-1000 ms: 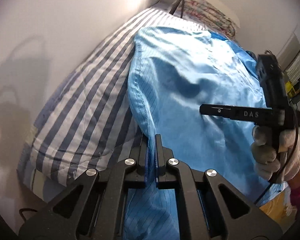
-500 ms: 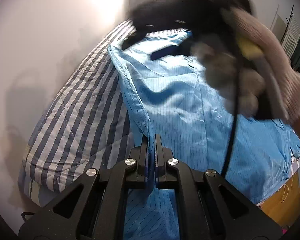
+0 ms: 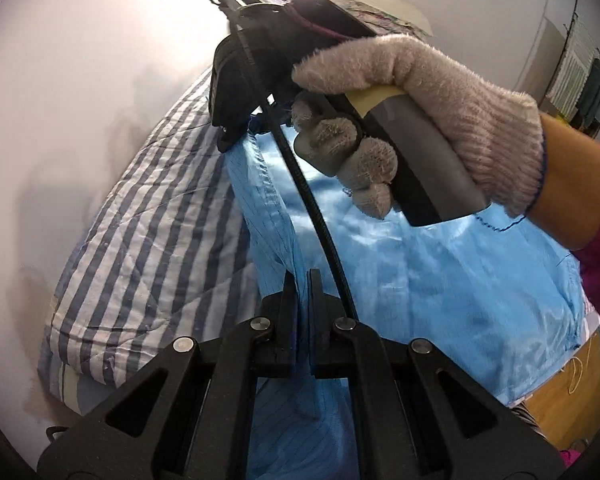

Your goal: Fold large clothes

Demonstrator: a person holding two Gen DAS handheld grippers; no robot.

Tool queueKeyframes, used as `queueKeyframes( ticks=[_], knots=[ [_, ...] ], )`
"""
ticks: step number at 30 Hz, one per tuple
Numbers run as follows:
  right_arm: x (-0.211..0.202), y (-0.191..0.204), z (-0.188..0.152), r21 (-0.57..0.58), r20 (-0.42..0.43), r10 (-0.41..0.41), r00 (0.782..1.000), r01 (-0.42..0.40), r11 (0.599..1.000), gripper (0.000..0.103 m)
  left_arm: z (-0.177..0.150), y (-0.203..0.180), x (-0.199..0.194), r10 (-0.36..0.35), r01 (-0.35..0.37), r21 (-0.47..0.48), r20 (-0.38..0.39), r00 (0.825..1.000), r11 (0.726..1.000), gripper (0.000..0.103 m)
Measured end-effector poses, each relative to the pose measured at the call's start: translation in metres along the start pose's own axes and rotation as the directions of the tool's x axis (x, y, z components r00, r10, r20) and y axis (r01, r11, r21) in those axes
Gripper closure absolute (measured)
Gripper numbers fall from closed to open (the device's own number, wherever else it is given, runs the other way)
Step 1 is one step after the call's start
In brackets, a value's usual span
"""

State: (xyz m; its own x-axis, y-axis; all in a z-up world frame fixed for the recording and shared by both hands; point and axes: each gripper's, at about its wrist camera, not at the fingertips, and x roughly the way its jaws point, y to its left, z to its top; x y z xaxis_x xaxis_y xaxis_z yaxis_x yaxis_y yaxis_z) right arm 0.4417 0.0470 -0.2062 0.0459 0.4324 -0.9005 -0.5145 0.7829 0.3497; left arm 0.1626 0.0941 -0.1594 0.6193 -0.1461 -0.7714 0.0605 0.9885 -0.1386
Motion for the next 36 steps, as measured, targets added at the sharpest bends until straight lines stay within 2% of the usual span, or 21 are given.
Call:
queueKeyframes(
  ticks=[3,7,12,17,20,24,27,29,33,36],
  knots=[
    [-0.02,-0.018,-0.012,0.046,0.055,0.069,0.996,-0.071,0.996,0.103,0.004,-0.017,-0.01,-0.016,0.015,0.03,0.023,1.0,0.999,0.103],
    [-0.055,-0.044,-0.031,0.079,0.148,0.131,0.98,-0.144,0.986,0.103,0.007,-0.04,-0.019,-0.036,0.033,0.071,0.041,0.999,0.997,0.103],
    [-0.099,-0.097,-0.068,0.155,0.26,0.192,0.946,-0.237,0.959,0.103,0.007,-0.082,-0.022,-0.06,0.053,0.144,0.041,0.997,0.988,0.103],
    [-0.128,-0.145,-0.113,0.243,0.347,0.213,0.913,-0.307,0.92,0.103,0.001,-0.121,-0.013,-0.086,0.082,0.206,0.008,0.996,0.975,0.103],
    [-0.134,-0.171,-0.135,0.293,0.375,0.207,0.904,-0.327,0.899,0.103,-0.005,-0.149,-0.003,-0.102,0.105,0.249,-0.026,0.994,0.963,0.103],
    [-0.136,-0.223,-0.168,0.407,0.4,0.205,0.893,-0.374,0.834,0.103,-0.016,-0.183,0.015,-0.117,0.134,0.295,-0.076,0.99,0.946,0.103],
    [-0.122,-0.254,-0.185,0.491,0.4,0.203,0.893,-0.397,0.776,0.103,-0.022,-0.201,0.032,-0.124,0.153,0.308,-0.114,0.986,0.939,0.103],
    [-0.116,-0.265,-0.187,0.52,0.39,0.193,0.9,-0.388,0.761,0.103,-0.024,-0.209,0.039,-0.131,0.166,0.301,-0.134,0.982,0.939,0.103],
    [-0.107,-0.275,-0.185,0.52,0.352,0.143,0.925,-0.321,0.791,0.103,-0.024,-0.208,0.041,-0.142,0.179,0.278,-0.15,0.978,0.944,0.102],
    [-0.109,-0.273,-0.175,0.495,0.34,0.117,0.933,-0.283,0.822,0.103,-0.024,-0.2,0.025,-0.173,0.207,0.239,-0.157,0.972,0.949,0.09]
  ],
)
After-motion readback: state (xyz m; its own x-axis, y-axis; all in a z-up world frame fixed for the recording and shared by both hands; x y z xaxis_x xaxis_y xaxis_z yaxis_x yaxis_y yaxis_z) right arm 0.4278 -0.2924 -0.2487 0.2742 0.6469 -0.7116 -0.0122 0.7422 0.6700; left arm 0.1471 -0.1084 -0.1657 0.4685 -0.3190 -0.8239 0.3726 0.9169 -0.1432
